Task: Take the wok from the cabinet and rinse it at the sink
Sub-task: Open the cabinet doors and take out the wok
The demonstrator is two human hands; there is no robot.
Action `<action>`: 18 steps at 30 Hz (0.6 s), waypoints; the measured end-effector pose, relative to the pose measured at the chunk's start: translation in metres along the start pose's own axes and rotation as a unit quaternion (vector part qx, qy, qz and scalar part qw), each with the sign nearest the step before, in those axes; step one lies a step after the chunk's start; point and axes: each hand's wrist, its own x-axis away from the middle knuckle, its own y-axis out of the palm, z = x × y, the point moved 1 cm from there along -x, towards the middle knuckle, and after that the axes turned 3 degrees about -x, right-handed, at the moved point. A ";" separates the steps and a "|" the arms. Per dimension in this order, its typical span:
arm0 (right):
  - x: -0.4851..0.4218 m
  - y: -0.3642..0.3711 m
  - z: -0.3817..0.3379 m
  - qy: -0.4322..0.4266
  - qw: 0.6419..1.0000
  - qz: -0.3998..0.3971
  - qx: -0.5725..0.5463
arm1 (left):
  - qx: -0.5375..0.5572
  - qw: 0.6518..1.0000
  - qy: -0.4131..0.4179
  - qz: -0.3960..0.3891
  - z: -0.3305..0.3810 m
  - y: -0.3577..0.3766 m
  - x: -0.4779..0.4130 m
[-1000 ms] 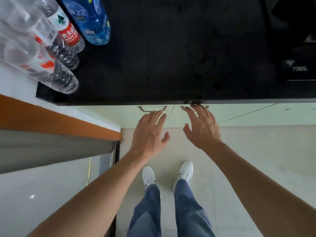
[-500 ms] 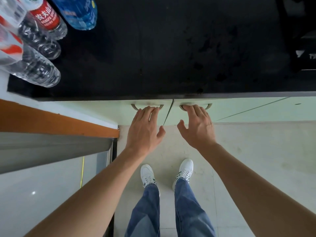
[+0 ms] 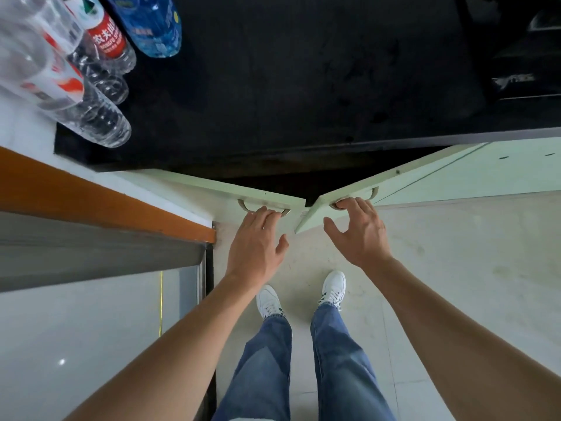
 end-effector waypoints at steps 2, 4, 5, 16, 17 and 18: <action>0.010 -0.001 -0.002 0.022 1.000 -0.005 0.001 | 0.001 1.000 0.007 -0.007 -0.002 0.000 0.009; 0.021 -0.002 -0.003 0.038 0.999 -0.007 0.004 | -0.002 1.000 0.015 -0.011 -0.005 -0.001 0.020; 0.026 -0.003 -0.004 0.046 0.999 -0.010 0.010 | -0.005 1.000 0.020 -0.014 -0.007 -0.001 0.026; 0.081 -0.019 0.009 0.098 0.994 -0.015 0.035 | 0.045 0.998 -0.053 0.002 -0.018 0.007 0.109; 0.084 -0.021 0.010 0.104 0.994 -0.010 0.031 | 0.054 0.996 -0.070 0.004 -0.019 0.008 0.115; 0.088 -0.022 0.012 0.114 0.993 -0.007 0.027 | 0.059 0.995 -0.086 0.004 -0.019 0.008 0.120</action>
